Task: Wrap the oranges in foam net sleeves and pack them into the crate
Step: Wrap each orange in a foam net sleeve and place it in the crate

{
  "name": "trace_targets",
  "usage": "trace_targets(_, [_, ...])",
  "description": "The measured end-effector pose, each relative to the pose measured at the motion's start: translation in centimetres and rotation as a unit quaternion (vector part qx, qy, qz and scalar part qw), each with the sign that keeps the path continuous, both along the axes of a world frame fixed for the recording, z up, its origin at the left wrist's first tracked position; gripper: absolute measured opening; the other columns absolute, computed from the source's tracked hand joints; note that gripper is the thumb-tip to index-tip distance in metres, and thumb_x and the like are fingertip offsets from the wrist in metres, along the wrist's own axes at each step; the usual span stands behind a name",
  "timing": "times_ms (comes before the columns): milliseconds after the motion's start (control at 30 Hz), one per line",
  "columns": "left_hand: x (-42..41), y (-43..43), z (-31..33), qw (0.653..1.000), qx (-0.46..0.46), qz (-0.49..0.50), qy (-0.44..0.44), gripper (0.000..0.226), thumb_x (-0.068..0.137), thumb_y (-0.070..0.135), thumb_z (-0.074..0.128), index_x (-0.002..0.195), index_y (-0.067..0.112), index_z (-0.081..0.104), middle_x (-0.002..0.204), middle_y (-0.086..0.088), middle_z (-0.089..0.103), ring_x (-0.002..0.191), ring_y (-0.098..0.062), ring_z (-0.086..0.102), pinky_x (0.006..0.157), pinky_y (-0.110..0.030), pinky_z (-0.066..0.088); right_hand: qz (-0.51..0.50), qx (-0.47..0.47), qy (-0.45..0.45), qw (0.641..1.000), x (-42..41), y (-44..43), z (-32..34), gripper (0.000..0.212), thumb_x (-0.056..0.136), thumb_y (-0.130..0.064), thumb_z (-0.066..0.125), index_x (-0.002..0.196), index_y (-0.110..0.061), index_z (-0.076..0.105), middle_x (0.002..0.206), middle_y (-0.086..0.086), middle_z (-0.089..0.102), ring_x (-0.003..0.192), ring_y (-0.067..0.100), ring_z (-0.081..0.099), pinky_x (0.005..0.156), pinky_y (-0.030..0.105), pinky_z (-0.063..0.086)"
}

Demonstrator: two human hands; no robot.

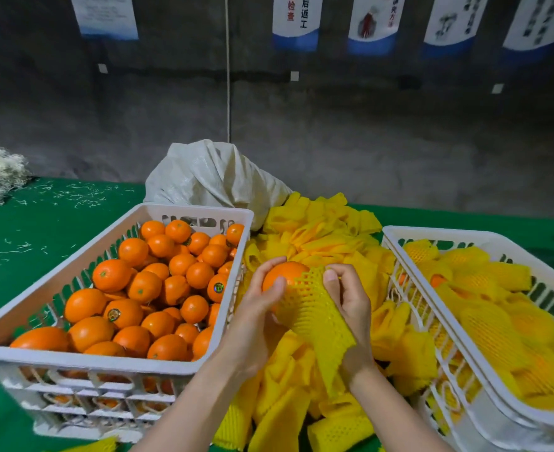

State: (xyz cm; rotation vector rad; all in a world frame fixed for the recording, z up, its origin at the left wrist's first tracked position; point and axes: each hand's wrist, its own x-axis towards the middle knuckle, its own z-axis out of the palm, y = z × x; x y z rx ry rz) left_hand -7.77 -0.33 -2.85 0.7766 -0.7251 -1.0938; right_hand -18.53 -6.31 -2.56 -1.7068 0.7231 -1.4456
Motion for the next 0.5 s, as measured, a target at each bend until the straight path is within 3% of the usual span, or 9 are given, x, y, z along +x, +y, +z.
trace_targets(67, [-1.1,-0.1,0.0,0.997,0.007,-0.007,-0.081,0.088,0.037,0.041,0.095,0.117,0.03,0.059,0.11,-0.003,0.069,0.097,-0.025,0.068,0.071,-0.032,0.056,-0.011,-0.006,0.011,1.0,-1.4,-0.1,-0.2,0.02,0.096,-0.037,0.041,0.082,-0.028,0.052,0.073,-0.021,0.059,0.066,-0.005,0.051,0.056,0.014,0.04])
trace_targets(133, [-1.9,-0.2,0.1,0.995,0.021,-0.002,-0.101,0.095,0.034,0.041,0.096,0.12,0.029,0.058,0.11,0.0,0.07,0.101,-0.025,0.067,0.073,-0.031,0.056,-0.015,-0.001,0.01,1.0,-2.5,0.0,-0.6,0.02,0.097,-0.035,0.04,0.081,-0.027,0.051,0.073,-0.021,0.058,0.064,-0.003,0.05,0.054,0.013,0.039])
trace_targets(200, [-3.0,-0.7,0.1,0.998,0.038,0.009,-0.046,0.087,0.046,0.033,0.093,0.125,0.025,0.057,0.114,-0.006,0.069,0.103,-0.027,0.066,0.078,-0.035,0.056,-0.032,0.008,0.003,0.999,-3.2,0.1,-1.0,0.022,0.096,-0.035,0.04,0.079,-0.025,0.05,0.066,-0.018,0.054,0.057,-0.001,0.045,0.049,0.015,0.035])
trace_targets(267, [-4.4,-1.4,-0.5,0.996,0.054,0.015,0.069,0.074,0.064,0.025,0.079,0.133,0.015,0.052,0.121,-0.015,0.064,0.107,-0.031,0.063,0.089,-0.042,0.051,-0.052,0.01,-0.002,0.999,-3.4,0.2,-1.4,0.02,0.093,-0.035,0.038,0.078,-0.025,0.048,0.06,-0.016,0.05,0.051,0.002,0.041,0.046,0.016,0.03])
trace_targets(367, [-6.2,-2.1,-0.9,0.972,0.058,-0.024,0.228,0.06,0.079,0.037,0.06,0.126,0.0,0.057,0.118,-0.021,0.062,0.105,-0.032,0.061,0.092,-0.045,0.051,-0.08,-0.012,0.011,0.997,-3.6,0.5,-2.4,0.015,0.091,-0.031,0.038,0.078,-0.028,0.045,0.054,-0.009,0.044,0.048,0.004,0.04,0.045,0.015,0.026])
trace_targets(433, [-6.3,-2.7,-1.3,0.973,0.091,-0.012,0.213,0.057,0.084,0.047,0.054,0.12,0.003,0.063,0.112,-0.016,0.066,0.1,-0.027,0.065,0.091,-0.043,0.053,-0.069,-0.034,0.024,0.997,-3.8,0.7,-2.9,0.014,0.092,-0.028,0.038,0.079,-0.029,0.044,0.051,-0.007,0.037,0.046,0.005,0.036,0.045,0.02,0.024])
trace_targets(500, [-6.0,-3.4,-2.1,0.975,0.153,0.034,0.155,0.064,0.09,0.053,0.047,0.133,0.006,0.052,0.13,-0.016,0.056,0.117,-0.031,0.055,0.107,-0.05,0.04,-0.051,-0.041,0.017,0.998,-4.2,0.3,-2.8,0.015,0.093,-0.026,0.039,0.08,-0.028,0.045,0.052,-0.008,0.038,0.046,0.005,0.034,0.045,0.021,0.023])
